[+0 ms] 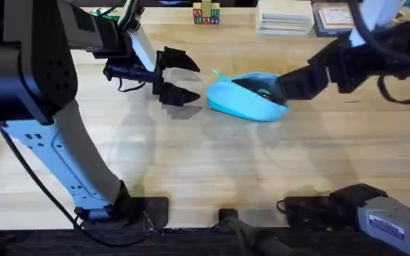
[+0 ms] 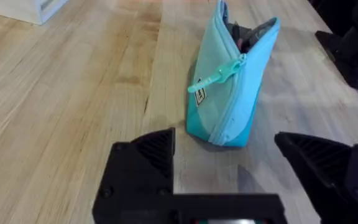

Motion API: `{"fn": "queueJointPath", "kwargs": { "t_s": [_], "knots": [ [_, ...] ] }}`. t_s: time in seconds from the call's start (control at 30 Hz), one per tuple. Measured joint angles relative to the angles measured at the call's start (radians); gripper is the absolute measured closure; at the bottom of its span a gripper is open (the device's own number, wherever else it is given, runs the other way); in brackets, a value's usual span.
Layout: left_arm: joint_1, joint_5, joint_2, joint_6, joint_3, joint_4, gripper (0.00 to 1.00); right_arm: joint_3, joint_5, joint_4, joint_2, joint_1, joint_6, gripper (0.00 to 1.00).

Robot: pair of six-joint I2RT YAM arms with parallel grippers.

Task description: Unzip the bag, pick up the pens from the table one at a time and place them inside, then zip the bag closed.

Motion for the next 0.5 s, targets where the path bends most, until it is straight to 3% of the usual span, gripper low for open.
{"fn": "queueJointPath", "kwargs": {
  "t_s": [0.27, 0.5],
  "knots": [
    [0.000, 0.000, 0.000, 0.000, 0.000, 0.000, 0.007, 0.009, 0.000, 0.096, 0.077, 0.113, 0.015, 0.006],
    [0.000, 0.000, 0.000, 0.000, 0.000, 0.000, 0.007, 0.099, 0.001, 0.099, 0.173, 0.169, 0.019, 0.006]
  ]
}}
